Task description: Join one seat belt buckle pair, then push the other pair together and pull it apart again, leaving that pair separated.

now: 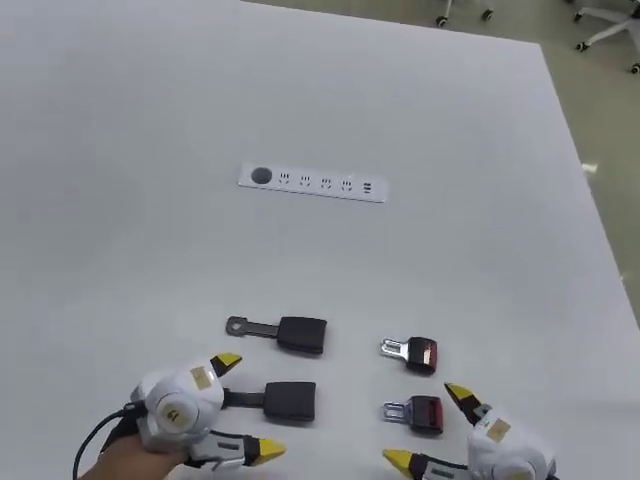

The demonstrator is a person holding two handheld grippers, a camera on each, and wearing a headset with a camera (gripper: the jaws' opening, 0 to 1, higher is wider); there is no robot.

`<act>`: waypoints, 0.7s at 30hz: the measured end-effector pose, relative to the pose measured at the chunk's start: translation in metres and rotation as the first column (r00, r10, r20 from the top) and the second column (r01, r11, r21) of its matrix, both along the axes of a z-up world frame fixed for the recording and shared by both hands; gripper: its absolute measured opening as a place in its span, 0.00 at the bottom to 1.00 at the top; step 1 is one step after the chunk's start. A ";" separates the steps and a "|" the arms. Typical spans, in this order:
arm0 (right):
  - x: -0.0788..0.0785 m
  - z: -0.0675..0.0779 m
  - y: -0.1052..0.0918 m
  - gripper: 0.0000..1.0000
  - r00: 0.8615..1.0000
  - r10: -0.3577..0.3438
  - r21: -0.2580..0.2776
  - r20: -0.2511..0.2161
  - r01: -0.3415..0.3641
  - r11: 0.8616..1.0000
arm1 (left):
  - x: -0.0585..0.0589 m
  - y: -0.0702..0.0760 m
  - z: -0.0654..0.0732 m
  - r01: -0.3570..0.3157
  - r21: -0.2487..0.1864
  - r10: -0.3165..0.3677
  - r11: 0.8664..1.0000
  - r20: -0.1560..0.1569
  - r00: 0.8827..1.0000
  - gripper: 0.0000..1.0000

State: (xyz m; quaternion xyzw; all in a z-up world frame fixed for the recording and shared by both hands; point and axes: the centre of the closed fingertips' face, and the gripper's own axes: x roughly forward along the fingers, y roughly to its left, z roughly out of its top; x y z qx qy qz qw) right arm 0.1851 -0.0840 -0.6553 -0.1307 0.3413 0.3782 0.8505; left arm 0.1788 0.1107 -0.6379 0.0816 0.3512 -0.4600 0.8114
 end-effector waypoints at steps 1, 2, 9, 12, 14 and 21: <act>0.001 -0.003 -0.001 0.82 1.000 0.013 0.001 -0.009 -0.013 1.000 | 0.000 -0.001 -0.001 0.012 0.005 -0.012 1.000 0.001 1.000 0.84; 0.001 -0.003 -0.001 0.82 1.000 0.023 0.003 -0.014 -0.023 1.000 | 0.001 -0.002 -0.002 0.026 0.014 -0.026 1.000 0.001 1.000 0.84; 0.001 -0.009 -0.003 0.80 0.991 0.127 -0.013 -0.047 -0.128 0.992 | 0.004 -0.010 -0.009 0.098 0.039 -0.098 0.994 -0.004 0.995 0.76; -0.004 -0.011 -0.003 0.75 0.977 0.198 -0.025 -0.080 -0.200 0.979 | 0.003 -0.016 -0.012 0.146 0.054 -0.146 0.988 0.000 0.989 0.71; -0.002 -0.012 -0.005 0.76 0.973 0.218 -0.023 -0.080 -0.221 0.975 | 0.003 -0.019 -0.014 0.169 0.064 -0.169 0.984 0.000 0.986 0.71; 0.006 -0.011 -0.011 0.76 0.957 0.269 -0.015 -0.108 -0.272 0.962 | 0.008 -0.022 -0.028 0.229 0.104 -0.230 0.968 -0.001 0.973 0.69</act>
